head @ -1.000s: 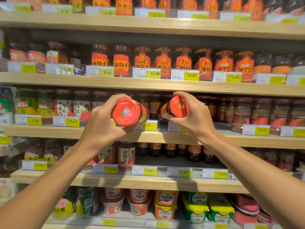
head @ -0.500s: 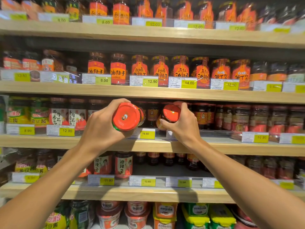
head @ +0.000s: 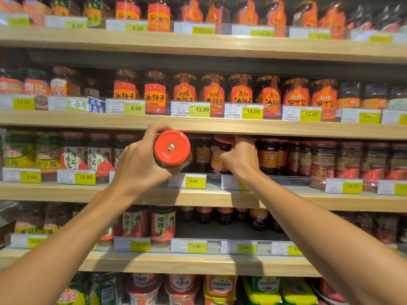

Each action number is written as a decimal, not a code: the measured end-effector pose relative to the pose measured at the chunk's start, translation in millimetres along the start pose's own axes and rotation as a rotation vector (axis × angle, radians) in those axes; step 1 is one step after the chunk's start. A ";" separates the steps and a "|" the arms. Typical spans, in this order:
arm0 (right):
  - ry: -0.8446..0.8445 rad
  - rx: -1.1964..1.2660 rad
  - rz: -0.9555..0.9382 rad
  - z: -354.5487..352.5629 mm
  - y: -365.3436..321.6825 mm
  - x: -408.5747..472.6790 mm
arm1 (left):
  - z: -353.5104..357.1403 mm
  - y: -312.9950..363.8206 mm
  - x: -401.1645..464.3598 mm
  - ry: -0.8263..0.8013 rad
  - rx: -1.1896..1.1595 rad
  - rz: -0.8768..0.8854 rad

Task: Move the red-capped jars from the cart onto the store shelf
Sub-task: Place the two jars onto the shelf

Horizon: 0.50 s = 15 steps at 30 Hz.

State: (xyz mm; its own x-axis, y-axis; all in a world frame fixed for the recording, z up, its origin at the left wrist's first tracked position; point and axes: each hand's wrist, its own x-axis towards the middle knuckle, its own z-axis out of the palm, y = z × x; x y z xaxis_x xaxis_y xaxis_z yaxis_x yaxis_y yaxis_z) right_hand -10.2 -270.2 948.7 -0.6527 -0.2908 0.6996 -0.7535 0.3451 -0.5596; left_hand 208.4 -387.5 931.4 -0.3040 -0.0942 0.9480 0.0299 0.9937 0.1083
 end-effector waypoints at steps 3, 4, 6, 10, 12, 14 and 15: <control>-0.073 -0.048 0.025 6.8 -2.7 3.9 | 2.8 1.6 3.5 0.017 -0.005 -0.013; -0.072 -0.048 0.008 8.8 -3.3 4.6 | 4.2 1.6 3.9 0.021 0.000 -0.023; -0.049 -0.050 -0.028 12.0 -3.9 5.3 | 7.0 0.5 3.9 0.015 0.005 -0.043; -0.183 -0.105 0.070 13.4 -0.4 8.8 | 13.6 -2.0 4.1 0.003 -0.025 -0.057; -0.186 -0.091 0.093 13.4 2.2 10.1 | 17.5 -5.0 4.9 0.005 -0.044 -0.074; -0.136 -0.061 0.043 13.2 4.1 10.7 | 21.9 -8.5 6.0 -0.001 -0.067 -0.095; -0.114 -0.050 0.011 12.6 4.7 10.7 | 24.2 -9.6 6.7 -0.002 -0.073 -0.100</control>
State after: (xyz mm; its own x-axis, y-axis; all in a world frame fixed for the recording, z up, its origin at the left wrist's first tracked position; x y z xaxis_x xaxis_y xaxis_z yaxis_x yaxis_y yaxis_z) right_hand -21.7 -283.0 947.9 -0.6680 -0.3854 0.6366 -0.7430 0.3921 -0.5424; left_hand 183.1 -396.2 929.5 -0.3109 -0.1921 0.9308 0.0690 0.9722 0.2237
